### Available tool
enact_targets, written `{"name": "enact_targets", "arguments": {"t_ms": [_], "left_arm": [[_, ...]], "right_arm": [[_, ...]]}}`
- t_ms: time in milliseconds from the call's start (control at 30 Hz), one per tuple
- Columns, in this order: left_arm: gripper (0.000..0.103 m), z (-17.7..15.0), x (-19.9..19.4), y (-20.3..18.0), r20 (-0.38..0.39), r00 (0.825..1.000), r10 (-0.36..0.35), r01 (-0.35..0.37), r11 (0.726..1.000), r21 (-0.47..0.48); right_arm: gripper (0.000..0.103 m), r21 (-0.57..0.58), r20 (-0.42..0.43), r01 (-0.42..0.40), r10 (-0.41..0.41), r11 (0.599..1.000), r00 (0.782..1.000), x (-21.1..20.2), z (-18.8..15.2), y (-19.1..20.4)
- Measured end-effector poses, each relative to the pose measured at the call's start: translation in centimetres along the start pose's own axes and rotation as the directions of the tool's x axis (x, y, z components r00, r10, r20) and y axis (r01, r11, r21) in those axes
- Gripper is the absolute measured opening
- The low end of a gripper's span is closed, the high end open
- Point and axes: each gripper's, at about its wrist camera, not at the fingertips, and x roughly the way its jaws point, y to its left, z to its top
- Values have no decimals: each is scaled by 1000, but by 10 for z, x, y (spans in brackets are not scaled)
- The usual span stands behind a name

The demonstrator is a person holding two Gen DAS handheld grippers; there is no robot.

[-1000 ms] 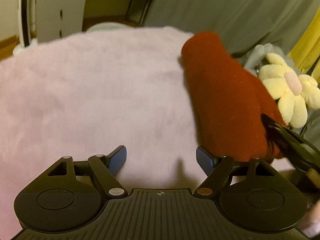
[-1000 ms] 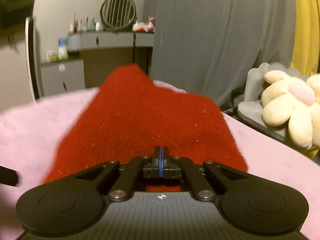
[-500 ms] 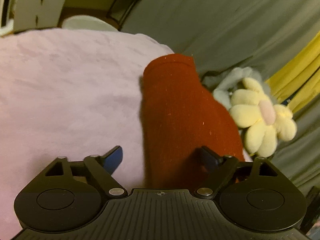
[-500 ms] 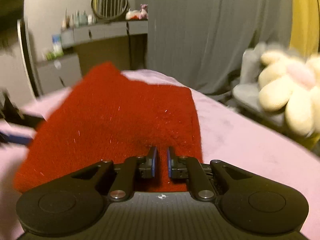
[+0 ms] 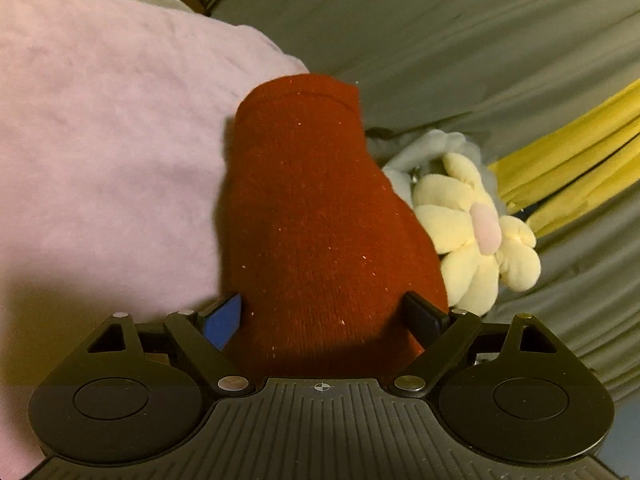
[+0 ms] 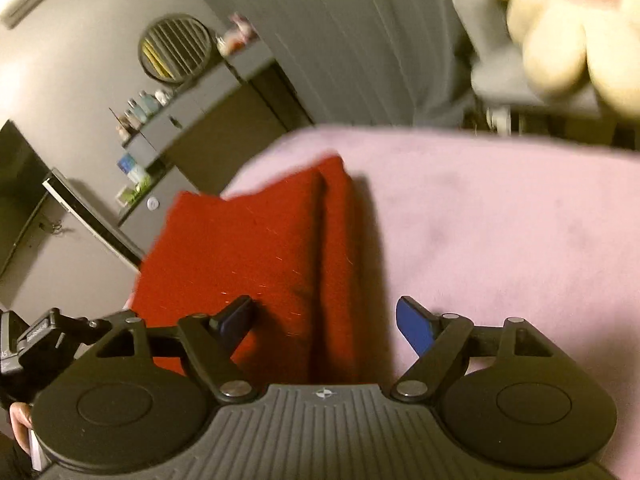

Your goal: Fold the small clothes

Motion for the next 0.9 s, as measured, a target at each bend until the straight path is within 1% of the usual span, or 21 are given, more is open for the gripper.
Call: {"name": "enact_targets", "arguments": {"t_ms": [67, 100, 167, 233, 267, 300, 333, 400, 467, 533, 567, 633, 667, 733, 767, 800, 833, 867, 900], "left_arm": [[88, 3, 5, 4, -9, 1000, -6, 6, 1000, -4], [87, 4, 8, 7, -11, 1000, -9, 9, 1000, -13], [80, 7, 11, 13, -13, 1000, -19, 19, 999, -36], [75, 7, 12, 12, -5, 1000, -23, 23, 999, -44], [71, 6, 11, 11, 1, 1000, -21, 21, 999, -46], [69, 6, 9, 8, 9, 1000, -18, 19, 999, -45], [66, 6, 6, 7, 17, 1000, -18, 19, 999, -47], [62, 6, -3, 5, 23, 999, -33, 34, 998, -57], [60, 6, -16, 3, 33, 999, -31, 33, 998, -50], [59, 5, -35, -1, 50, 999, -18, 19, 1000, -20], [59, 3, -50, -4, 66, 998, 0, -1, 1000, 10], [59, -3, -81, -8, 94, 994, 63, -68, 996, 56], [60, -8, -99, -10, 108, 988, 108, -117, 990, 82], [61, -24, -132, -5, 137, 975, 177, -189, 979, 79], [62, -33, -145, 1, 146, 967, 211, -223, 973, 68], [63, -41, -155, 8, 153, 955, 255, -265, 963, 48], [63, -47, -160, 14, 155, 943, 296, -304, 952, 32], [63, -51, -165, 21, 156, 932, 327, -333, 943, 19], [63, -52, -172, 24, 167, 928, 332, -338, 941, 4]], "right_arm": [[79, 116, -57, -108, 115, 987, 992, 18, 2, -17], [80, 149, -62, -136, 146, 979, 987, 24, -1, -22], [81, 178, -59, -170, 183, 969, 981, 35, 0, -28], [81, 193, -48, -188, 201, 963, 978, 43, -1, -29], [78, 197, -47, -199, 212, 960, 976, 46, -1, -28], [64, 225, -59, -223, 242, 949, 969, 50, -3, -27], [60, 254, -57, -235, 257, 938, 965, 51, -6, -28], [57, 247, -41, -245, 263, 937, 964, 50, -11, -21], [56, 274, -33, -272, 291, 923, 956, 48, -16, -15], [55, 283, -42, -320, 345, 904, 938, 48, -23, -3], [55, 277, -60, -338, 367, 900, 928, 50, -28, 6], [55, 271, -120, -370, 413, 888, 903, 56, -46, 27], [55, 268, -158, -386, 436, 882, 886, 61, -56, 37], [55, 260, -216, -426, 482, 867, 849, 66, -78, 55], [55, 245, -231, -441, 493, 864, 839, 67, -90, 64], [55, 227, -233, -437, 484, 870, 843, 67, -97, 70], [60, 206, -225, -421, 461, 883, 858, 63, -101, 75], [62, 188, -209, -378, 413, 907, 886, 59, -102, 78], [68, 167, -208, -321, 352, 932, 913, 53, -99, 82]]}}
